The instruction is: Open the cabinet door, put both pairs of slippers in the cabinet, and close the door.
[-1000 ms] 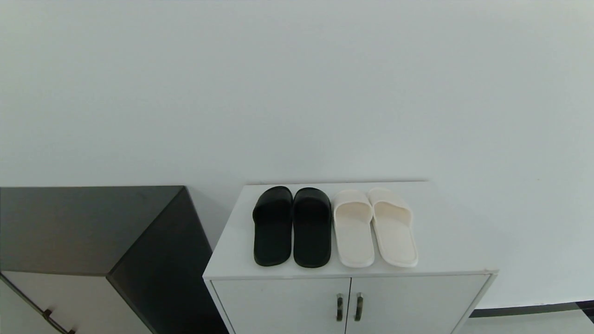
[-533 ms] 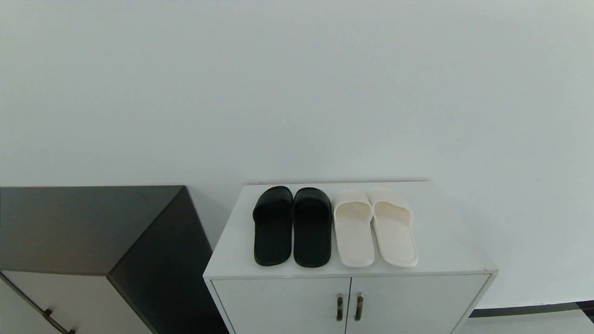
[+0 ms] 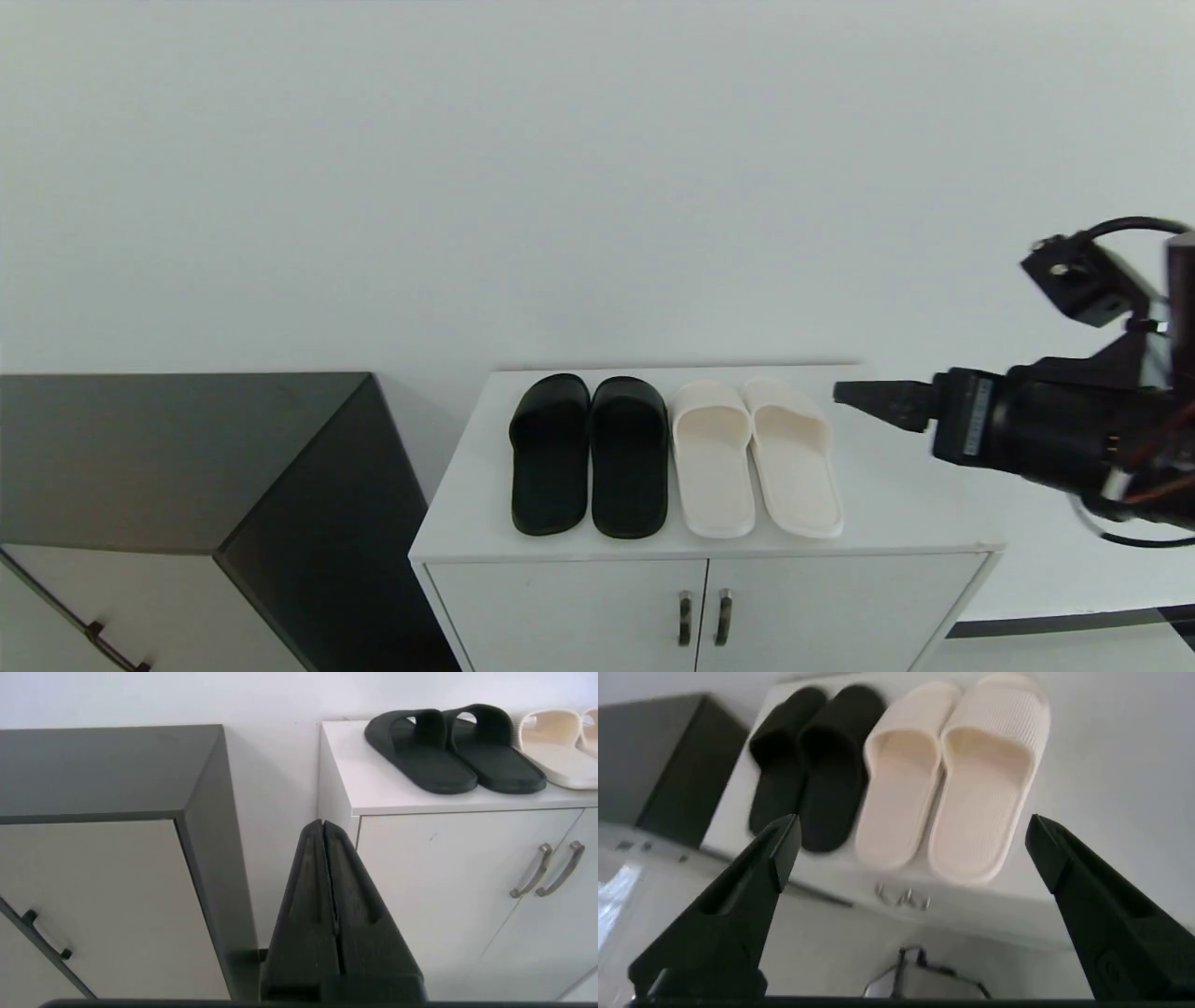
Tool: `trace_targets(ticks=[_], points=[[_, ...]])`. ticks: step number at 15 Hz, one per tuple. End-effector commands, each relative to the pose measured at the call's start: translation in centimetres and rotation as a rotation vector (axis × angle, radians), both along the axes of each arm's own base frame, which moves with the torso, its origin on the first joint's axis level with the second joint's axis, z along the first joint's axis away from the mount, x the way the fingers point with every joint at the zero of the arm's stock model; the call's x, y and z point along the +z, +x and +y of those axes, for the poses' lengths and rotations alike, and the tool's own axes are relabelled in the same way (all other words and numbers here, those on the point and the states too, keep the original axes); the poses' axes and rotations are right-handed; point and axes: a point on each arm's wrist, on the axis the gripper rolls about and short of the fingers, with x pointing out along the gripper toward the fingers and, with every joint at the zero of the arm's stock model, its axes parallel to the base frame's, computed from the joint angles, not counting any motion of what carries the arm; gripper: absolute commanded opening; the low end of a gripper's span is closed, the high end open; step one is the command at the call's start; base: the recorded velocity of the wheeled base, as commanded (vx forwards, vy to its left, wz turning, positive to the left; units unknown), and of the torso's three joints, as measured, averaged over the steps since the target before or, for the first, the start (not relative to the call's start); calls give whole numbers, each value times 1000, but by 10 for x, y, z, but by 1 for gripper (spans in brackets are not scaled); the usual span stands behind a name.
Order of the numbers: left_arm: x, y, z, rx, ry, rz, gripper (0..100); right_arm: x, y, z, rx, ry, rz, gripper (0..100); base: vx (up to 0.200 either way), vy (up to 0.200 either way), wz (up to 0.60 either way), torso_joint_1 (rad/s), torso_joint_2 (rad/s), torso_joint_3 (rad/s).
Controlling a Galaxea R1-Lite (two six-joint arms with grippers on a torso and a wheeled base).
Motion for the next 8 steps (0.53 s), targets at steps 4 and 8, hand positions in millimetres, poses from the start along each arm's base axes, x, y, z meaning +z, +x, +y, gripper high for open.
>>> trace_targets(ticks=[4,8], points=[[0,0,0,-3,-1,1,0,-89,72,64,-110,-157,53,100,0,0,0,0,0,0],[0,0,0,-3,-4,0,0,-110,99,80,-160,-196,-40,100,0,0,0,0,0,0]])
